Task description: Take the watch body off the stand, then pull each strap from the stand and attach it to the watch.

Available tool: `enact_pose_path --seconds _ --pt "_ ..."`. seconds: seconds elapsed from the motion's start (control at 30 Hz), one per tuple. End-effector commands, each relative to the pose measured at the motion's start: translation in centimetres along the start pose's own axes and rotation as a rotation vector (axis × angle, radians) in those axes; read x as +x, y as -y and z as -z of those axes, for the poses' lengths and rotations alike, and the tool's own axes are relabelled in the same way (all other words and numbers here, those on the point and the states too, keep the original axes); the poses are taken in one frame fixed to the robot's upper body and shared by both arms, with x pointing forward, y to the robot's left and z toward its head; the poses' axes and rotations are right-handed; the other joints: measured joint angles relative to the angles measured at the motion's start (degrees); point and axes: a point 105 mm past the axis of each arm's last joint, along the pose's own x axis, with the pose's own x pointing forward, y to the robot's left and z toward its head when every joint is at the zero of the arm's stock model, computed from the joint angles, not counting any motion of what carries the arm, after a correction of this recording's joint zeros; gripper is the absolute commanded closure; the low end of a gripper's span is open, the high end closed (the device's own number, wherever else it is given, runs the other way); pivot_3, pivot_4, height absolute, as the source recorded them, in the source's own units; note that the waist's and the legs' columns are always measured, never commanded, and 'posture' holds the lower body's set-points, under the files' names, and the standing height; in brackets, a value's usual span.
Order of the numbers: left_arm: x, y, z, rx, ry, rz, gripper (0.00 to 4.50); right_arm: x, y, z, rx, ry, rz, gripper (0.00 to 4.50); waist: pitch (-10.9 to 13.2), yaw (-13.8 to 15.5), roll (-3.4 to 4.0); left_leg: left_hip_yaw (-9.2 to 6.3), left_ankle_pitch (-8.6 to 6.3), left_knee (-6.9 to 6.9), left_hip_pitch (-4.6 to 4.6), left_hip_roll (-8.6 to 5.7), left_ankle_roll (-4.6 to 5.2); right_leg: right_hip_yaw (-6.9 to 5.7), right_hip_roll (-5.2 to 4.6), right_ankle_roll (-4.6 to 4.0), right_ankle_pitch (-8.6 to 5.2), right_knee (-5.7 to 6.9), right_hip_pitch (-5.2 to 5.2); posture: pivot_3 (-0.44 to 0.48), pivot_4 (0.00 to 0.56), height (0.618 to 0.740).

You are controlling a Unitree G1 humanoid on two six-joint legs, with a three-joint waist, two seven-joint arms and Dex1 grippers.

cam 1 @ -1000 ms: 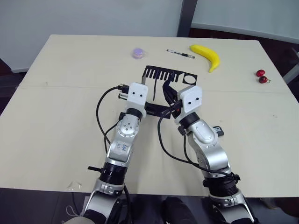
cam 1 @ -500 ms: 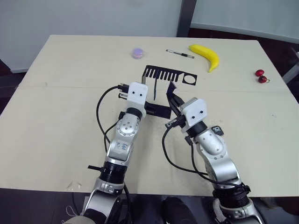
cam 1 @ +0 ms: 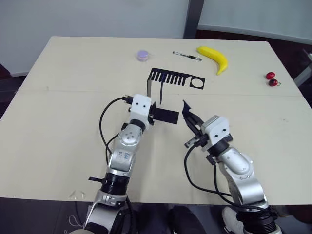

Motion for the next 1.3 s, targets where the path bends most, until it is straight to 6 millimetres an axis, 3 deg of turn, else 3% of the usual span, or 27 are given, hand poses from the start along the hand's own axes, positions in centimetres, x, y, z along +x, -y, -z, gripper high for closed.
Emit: enact_pose_path --seconds 0.03,0.13,0.27,0.37,0.5,0.63,0.73,0.87,0.97,1.0,1.3 --pt "-1.8 -0.6 -1.6 -0.009 0.069 0.067 0.07 -0.5 1.0 -0.6 0.041 0.03 -0.053 4.5 0.0 0.0 0.0 0.0 0.0 0.0 0.0 0.02 0.0 0.0 0.01 0.0 0.0 0.0 0.0 0.0 0.15 0.74" --pt "-3.4 -1.7 -1.5 -0.01 0.072 0.12 0.07 -0.8 1.5 -0.5 0.078 0.017 -0.1 4.5 0.0 0.0 0.0 0.02 0.0 0.0 0.03 0.02 0.0 0.06 0.01 0.0 0.0 0.01 0.01 0.0 0.15 0.74" --pt "-7.0 -5.4 -2.3 -0.125 0.132 0.304 0.07 -1.5 1.3 -0.7 0.205 -0.017 -0.232 4.5 0.0 -0.2 -0.01 0.02 0.0 -0.03 0.04 0.04 0.0 0.08 0.04 0.0 0.0 -0.01 -0.01 0.0 0.15 0.74" --pt "-9.2 -5.8 -3.7 -0.228 0.138 0.569 0.07 -2.0 -0.1 -1.0 0.36 -0.052 -0.36 4.5 0.0 -0.1 -0.02 -0.03 0.0 -0.02 0.04 0.05 0.0 0.01 0.01 0.0 0.0 0.03 -0.01 0.0 0.15 0.74" --pt "-10.5 -6.4 -5.6 -0.345 0.097 0.783 0.07 -1.6 -2.3 -2.9 0.574 -0.051 -0.519 4.5 0.0 0.1 -0.06 -0.21 -0.01 0.07 0.04 -0.03 0.0 0.0 -0.06 0.0 0.0 -0.01 0.07 0.0 0.15 0.74" --pt "-10.6 -4.3 -7.8 -0.472 0.096 0.961 0.07 -0.7 -5.2 -5.8 0.759 -0.011 -0.687 4.5 0.0 0.0 -0.06 -0.38 -0.02 0.07 0.01 -0.05 -0.02 -0.11 -0.07 0.0 0.0 -0.34 0.18 0.0 0.15 0.74" --pt "-10.7 -2.4 -8.4 -0.562 0.083 1.054 0.07 0.0 -6.4 -6.5 0.826 0.002 -0.722 4.5 0.0 -0.1 -0.06 -0.53 -0.02 0.06 -0.02 -0.04 -0.02 -0.17 -0.03 0.0 0.0 -0.33 0.17 0.0 0.15 0.74" --pt "-11.6 -1.1 -9.4 -0.64 0.091 1.166 0.07 0.6 -6.6 -6.6 0.864 -0.018 -0.733 4.5 0.0 -0.6 -0.06 -0.69 -0.02 0.28 -0.59 -0.04 -0.01 -0.21 0.02 0.0 0.0 -0.21 -0.15 0.0 0.15 0.74" --pt "-11.7 -0.5 -8.9 -0.647 0.06 1.18 0.83 0.6 -6.8 -6.5 0.848 -0.04 -0.762 4.5 0.0 -1.1 -0.06 -0.73 -0.02 0.33 -0.63 -0.05 -0.01 -0.27 0.0 0.0 0.0 -0.18 -0.17 0.0 0.15 0.74" --pt "-11.8 -0.3 -8.9 -0.654 0.051 1.194 1.3 0.6 -6.9 -6.5 0.848 -0.042 -0.765 4.5 0.0 -1.3 -0.06 -0.76 -0.02 0.32 -0.63 -0.05 -0.01 -0.3 0.01 0.0 0.0 -0.19 -0.15 0.0 0.15 0.74" --pt "-11.7 0.3 -9.3 -0.694 0.075 1.217 1.3 0.6 -7.7 -6.3 0.852 -0.054 -0.786 4.5 0.0 -1.4 -0.06 -0.82 -0.01 0.31 -0.64 -0.05 -0.01 -0.38 0.02 0.0 0.0 -0.26 -0.1 0.0 0.15 0.74"
